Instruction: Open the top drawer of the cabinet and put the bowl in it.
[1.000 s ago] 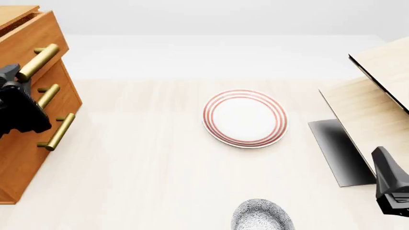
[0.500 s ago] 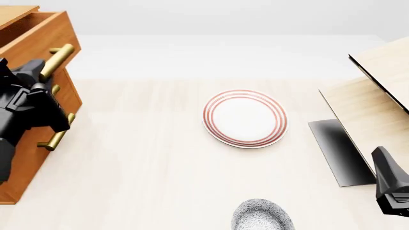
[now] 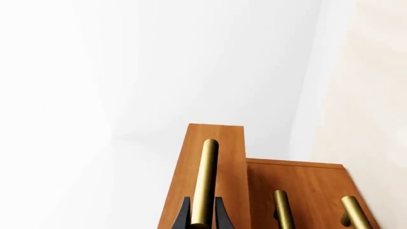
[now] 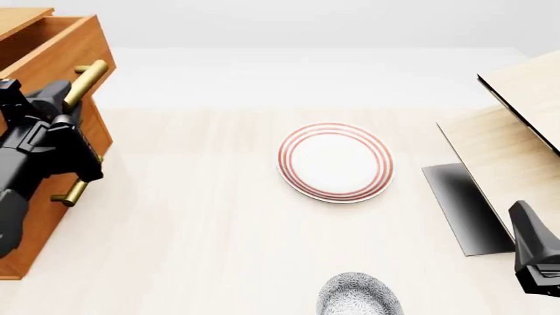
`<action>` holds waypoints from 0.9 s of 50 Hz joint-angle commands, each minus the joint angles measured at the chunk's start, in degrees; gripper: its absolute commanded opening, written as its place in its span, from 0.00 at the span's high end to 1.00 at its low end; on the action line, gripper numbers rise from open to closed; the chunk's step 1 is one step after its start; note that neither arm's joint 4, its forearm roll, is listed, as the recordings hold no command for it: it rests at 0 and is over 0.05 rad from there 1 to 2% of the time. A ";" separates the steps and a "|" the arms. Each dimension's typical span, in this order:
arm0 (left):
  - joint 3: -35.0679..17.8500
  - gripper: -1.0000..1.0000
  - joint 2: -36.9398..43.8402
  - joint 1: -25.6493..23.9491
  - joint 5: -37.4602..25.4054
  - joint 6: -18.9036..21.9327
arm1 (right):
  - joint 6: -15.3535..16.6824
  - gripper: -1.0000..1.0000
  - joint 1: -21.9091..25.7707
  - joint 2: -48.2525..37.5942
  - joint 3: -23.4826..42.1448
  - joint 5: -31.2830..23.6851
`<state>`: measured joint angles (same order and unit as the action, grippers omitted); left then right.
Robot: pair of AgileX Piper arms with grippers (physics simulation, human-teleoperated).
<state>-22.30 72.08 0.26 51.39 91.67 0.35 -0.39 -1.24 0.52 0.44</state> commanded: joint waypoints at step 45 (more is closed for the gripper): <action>7.23 0.00 -18.49 -8.04 -9.93 0.43 | -0.07 0.00 0.06 0.10 -0.04 0.00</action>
<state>-16.24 57.54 -6.02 42.72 91.47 0.35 -0.39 -1.24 0.52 0.44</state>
